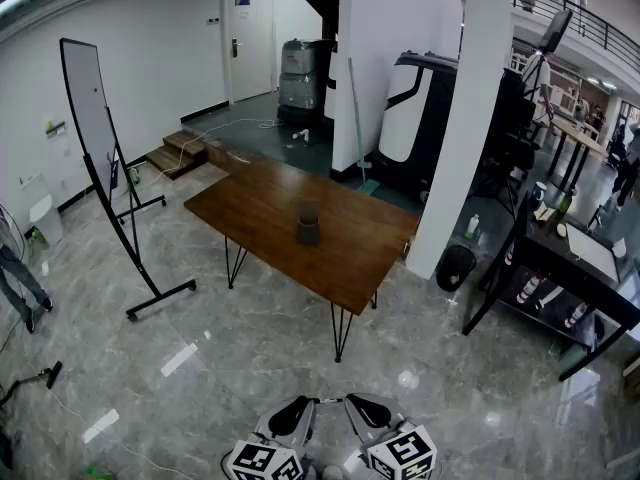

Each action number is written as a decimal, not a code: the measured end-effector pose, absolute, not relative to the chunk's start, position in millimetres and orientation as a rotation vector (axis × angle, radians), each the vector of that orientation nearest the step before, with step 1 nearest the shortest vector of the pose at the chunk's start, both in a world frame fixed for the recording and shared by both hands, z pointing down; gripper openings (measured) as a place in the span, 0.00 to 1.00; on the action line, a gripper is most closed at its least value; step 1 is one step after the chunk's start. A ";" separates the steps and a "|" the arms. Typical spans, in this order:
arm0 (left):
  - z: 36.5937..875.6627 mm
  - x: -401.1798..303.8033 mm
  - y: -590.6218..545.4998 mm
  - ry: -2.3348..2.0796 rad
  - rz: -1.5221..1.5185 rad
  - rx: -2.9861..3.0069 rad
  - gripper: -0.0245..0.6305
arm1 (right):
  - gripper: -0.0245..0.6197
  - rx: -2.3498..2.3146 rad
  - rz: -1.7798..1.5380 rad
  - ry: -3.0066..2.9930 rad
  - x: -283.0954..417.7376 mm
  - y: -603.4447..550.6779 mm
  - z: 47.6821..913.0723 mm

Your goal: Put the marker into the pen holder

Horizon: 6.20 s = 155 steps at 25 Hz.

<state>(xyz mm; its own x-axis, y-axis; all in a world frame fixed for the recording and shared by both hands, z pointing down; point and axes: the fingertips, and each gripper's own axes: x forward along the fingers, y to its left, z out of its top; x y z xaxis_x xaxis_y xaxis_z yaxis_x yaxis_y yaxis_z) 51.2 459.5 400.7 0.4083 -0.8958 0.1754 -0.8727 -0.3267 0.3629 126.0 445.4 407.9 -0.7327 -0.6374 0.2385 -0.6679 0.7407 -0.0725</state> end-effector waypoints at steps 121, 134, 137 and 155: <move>429.6 -80.3 -148.3 -1.369 0.083 2.301 0.11 | 0.04 1.136 0.536 -2.593 -7.5 -157.3 455.8; 428.8 -89.6 -164.3 -1.388 0.091 2.308 0.11 | 0.04 1.102 0.559 -2.594 -10.8 -166.2 463.4; 420.9 -97.1 -172.7 -1.410 0.081 2.312 0.11 | 0.04 1.112 0.567 -2.597 -8.1 -171.3 462.4; 469.1 -86.4 -196.9 -1.356 0.131 2.243 0.11 | 0.04 1.095 0.642 -2.554 -7.7 -179.3 487.1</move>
<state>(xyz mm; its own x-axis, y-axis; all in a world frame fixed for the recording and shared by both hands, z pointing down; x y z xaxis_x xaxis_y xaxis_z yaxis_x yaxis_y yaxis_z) -86.4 -196.9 469.1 0.4962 -0.8007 0.3357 -0.8502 -0.3699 0.3745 -7.7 -179.3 487.1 -0.6695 -0.6093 0.4249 -0.7378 0.6119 -0.2851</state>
